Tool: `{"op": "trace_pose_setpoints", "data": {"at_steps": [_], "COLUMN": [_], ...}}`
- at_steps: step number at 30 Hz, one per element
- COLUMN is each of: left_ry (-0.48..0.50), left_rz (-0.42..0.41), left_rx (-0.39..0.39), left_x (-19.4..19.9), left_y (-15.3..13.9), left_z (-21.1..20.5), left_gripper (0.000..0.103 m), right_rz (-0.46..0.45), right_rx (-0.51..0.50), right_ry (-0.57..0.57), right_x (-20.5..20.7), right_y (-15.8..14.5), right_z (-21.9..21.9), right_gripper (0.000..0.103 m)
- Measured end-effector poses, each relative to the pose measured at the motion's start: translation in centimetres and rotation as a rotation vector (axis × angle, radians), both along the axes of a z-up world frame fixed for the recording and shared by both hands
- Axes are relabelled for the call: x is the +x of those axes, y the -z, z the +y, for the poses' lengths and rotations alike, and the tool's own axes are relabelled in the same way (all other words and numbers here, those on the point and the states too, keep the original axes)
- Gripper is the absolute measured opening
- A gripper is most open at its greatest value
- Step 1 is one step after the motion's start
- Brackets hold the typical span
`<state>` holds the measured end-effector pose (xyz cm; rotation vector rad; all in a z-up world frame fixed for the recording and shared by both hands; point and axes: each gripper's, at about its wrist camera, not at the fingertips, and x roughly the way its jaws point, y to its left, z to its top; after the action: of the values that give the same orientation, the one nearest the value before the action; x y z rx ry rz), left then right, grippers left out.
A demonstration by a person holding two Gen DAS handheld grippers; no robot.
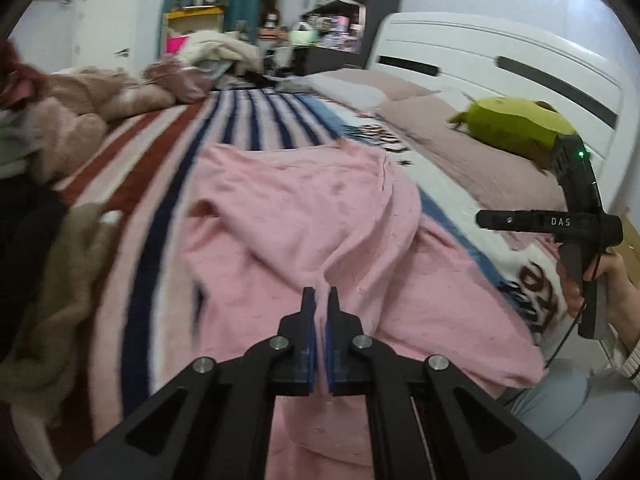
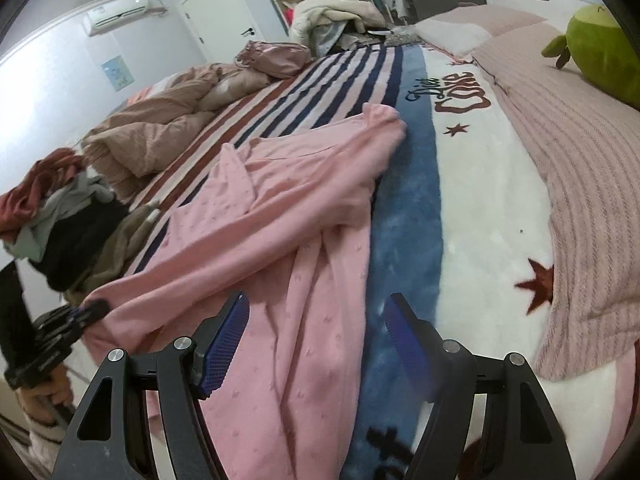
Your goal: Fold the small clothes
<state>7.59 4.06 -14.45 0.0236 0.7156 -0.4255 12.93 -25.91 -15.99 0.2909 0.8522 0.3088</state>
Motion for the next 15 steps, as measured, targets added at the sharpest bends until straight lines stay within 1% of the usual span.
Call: {"op": "trace_pose_setpoints", "data": {"at_steps": [2, 4, 6, 7, 8, 9, 11, 13, 15], "left_ry": [-0.034, -0.046, -0.041, -0.028, -0.019, -0.007, 0.018, 0.067, 0.142], "left_rz": [0.013, 0.046, 0.092, 0.111, 0.122, 0.135, 0.132, 0.138, 0.160], "left_rx": [0.018, 0.021, -0.001, -0.026, -0.042, -0.061, -0.084, -0.123, -0.164], "left_x": [0.1, 0.3, 0.4, 0.3, 0.3, 0.3, 0.0, -0.5, -1.1], "left_y": [0.5, 1.2, 2.2, 2.6, 2.7, 2.9, 2.7, 2.4, 2.4], "left_z": [1.0, 1.8, 2.2, 2.3, 2.4, 2.7, 3.0, 3.3, 3.1], "left_gripper": [0.002, 0.002, 0.004, 0.004, 0.011, 0.024, 0.037, 0.041, 0.049], "right_rz": [0.010, 0.020, 0.032, 0.034, 0.037, 0.039, 0.039, 0.041, 0.041], "right_rx": [0.002, 0.009, -0.005, -0.012, -0.021, -0.032, -0.064, -0.114, -0.188], "right_ry": [0.024, 0.036, 0.046, 0.045, 0.042, 0.039, 0.031, 0.021, 0.028], "right_x": [1.1, 2.2, 3.4, 3.8, 4.2, 4.5, 5.0, 5.2, 5.3], "right_y": [0.3, 0.6, 1.0, 1.0, 1.2, 1.3, 1.5, 1.8, 2.2], "right_z": [0.0, 0.2, 0.9, 1.2, 1.5, 1.9, 2.6, 3.2, 3.7], "right_gripper": [0.067, 0.067, 0.066, 0.066, 0.066, 0.066, 0.066, 0.066, 0.066]}}
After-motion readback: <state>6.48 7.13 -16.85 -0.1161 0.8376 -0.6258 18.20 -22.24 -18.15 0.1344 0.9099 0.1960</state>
